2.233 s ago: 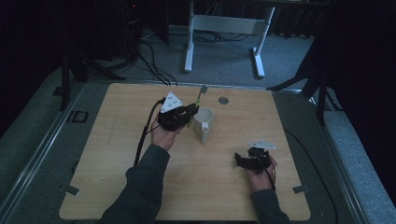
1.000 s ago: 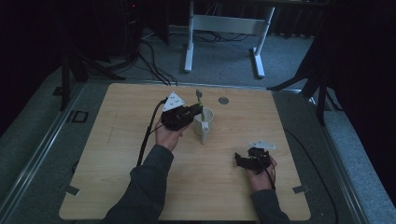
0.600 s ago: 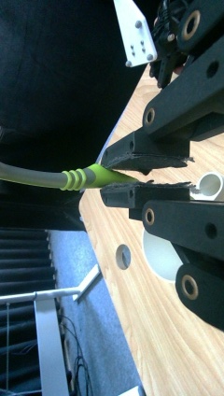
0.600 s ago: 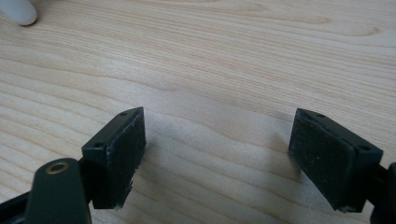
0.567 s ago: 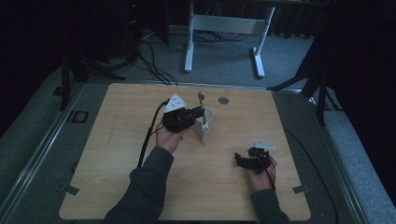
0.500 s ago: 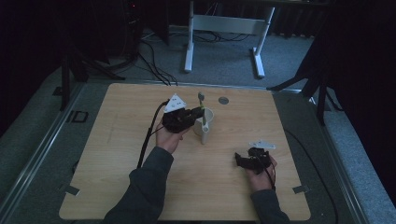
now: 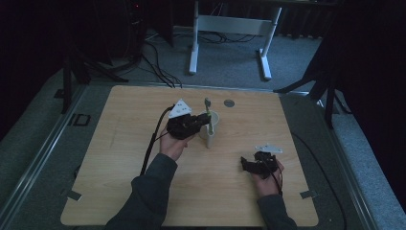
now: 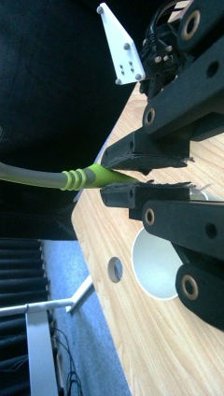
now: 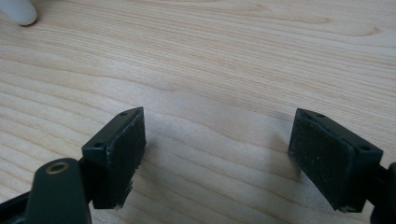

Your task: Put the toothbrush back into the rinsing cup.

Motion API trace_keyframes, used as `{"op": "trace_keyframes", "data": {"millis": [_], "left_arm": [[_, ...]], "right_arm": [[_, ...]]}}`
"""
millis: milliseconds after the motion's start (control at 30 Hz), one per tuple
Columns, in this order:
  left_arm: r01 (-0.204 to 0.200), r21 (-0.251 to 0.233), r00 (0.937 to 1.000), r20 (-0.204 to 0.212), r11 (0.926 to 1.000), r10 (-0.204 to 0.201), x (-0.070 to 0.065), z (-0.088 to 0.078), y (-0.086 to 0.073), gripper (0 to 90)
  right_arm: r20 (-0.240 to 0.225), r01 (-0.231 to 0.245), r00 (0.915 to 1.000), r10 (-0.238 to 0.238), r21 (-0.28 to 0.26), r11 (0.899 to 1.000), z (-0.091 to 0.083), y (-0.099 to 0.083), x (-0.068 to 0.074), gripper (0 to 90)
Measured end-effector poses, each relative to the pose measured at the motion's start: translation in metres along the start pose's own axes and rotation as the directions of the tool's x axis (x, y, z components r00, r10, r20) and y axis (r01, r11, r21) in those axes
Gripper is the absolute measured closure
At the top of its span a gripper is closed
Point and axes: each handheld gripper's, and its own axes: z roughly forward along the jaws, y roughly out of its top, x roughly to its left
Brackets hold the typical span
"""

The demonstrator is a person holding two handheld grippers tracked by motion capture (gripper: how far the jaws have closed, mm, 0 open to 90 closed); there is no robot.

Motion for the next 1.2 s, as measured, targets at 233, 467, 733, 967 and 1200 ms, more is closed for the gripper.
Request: {"op": "trace_keyframes", "data": {"millis": [233,467,733,967,1200], "left_arm": [[0.005,0.018,1.0000,0.003,0.9998,-0.005,0.000,0.002,-0.004,81.2],[0.023,0.041,0.9997,-0.006,0.9989,-0.023,0.005,0.007,-0.011,81.2],[0.036,0.057,0.9993,-0.007,0.9977,-0.036,0.007,0.013,-0.017,81.1],[0.047,0.064,0.9989,-0.010,0.9969,-0.047,0.008,0.017,-0.019,81.1],[0.063,0.087,0.9980,-0.005,0.9943,-0.063,0.013,0.022,-0.023,80.8]], "right_arm": [[0.000,0.000,1.0000,0.000,0.000,1.000,0.000,0.000,0.000,18.4],[0.000,0.000,1.0000,0.000,0.000,1.000,0.000,0.000,0.000,18.4],[-0.001,0.002,1.0000,-0.002,-0.001,1.000,0.000,0.000,0.000,18.4],[-0.001,0.002,1.0000,-0.002,-0.001,1.000,0.000,0.000,0.000,18.4],[-0.001,0.002,1.0000,-0.002,0.000,1.000,0.000,0.000,0.000,18.4]]}}
